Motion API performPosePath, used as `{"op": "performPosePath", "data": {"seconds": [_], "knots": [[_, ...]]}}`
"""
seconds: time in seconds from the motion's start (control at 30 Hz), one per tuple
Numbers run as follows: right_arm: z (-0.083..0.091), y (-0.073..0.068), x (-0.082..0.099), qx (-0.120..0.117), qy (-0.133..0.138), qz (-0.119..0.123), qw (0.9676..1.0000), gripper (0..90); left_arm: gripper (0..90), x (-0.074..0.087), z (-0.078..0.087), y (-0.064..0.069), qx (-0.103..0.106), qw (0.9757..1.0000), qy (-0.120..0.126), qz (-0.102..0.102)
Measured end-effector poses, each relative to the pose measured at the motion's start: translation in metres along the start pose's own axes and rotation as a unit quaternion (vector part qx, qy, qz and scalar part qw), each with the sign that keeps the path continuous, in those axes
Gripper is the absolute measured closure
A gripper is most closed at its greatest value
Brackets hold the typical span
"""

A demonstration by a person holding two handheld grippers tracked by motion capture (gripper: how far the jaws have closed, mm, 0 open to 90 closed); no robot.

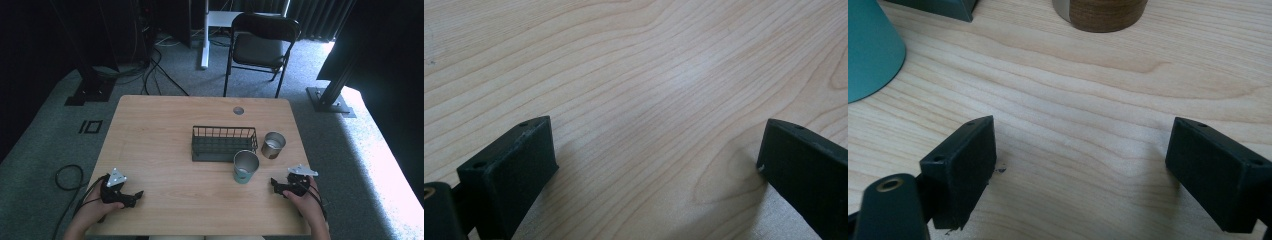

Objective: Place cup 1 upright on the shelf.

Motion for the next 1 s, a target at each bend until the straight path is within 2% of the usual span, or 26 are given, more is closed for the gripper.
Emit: {"op": "performPosePath", "data": {"seconds": [0.57,0.67,0.73,0.8,1.0], "knots": [[0.0,0.0,0.0,0.0,0.0,0.0,1.0,12.4,2.8,-0.001,-0.001,0.003,0.009,0.9999,0.001,-0.009],[0.0,0.0,0.0,0.0,0.0,0.0,1.0,12.4,2.8,-0.002,-0.002,0.006,0.015,0.9998,0.0,-0.015],[0.0,0.0,0.0,0.0,0.0,0.0,1.0,12.4,2.9,-0.004,-0.003,0.007,0.014,0.9996,-0.003,-0.023],[0.0,0.0,0.0,0.0,0.0,0.0,1.0,12.4,2.8,-0.005,-0.003,0.008,0.014,0.9997,-0.007,-0.021],[0.0,0.0,0.0,0.0,0.0,0.0,1.0,12.4,2.8,-0.009,-0.005,0.012,0.011,0.9994,-0.004,-0.034]]}}
Point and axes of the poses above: each handheld gripper's, and its own axes: z roughly backward along the jaws, x roughly out of its underside, y roughly to its right, the point moved 3 cm from there along -z, roughly forward along the jaws, and after that the axes turned 4 degrees about y, right-handed, at the moved point
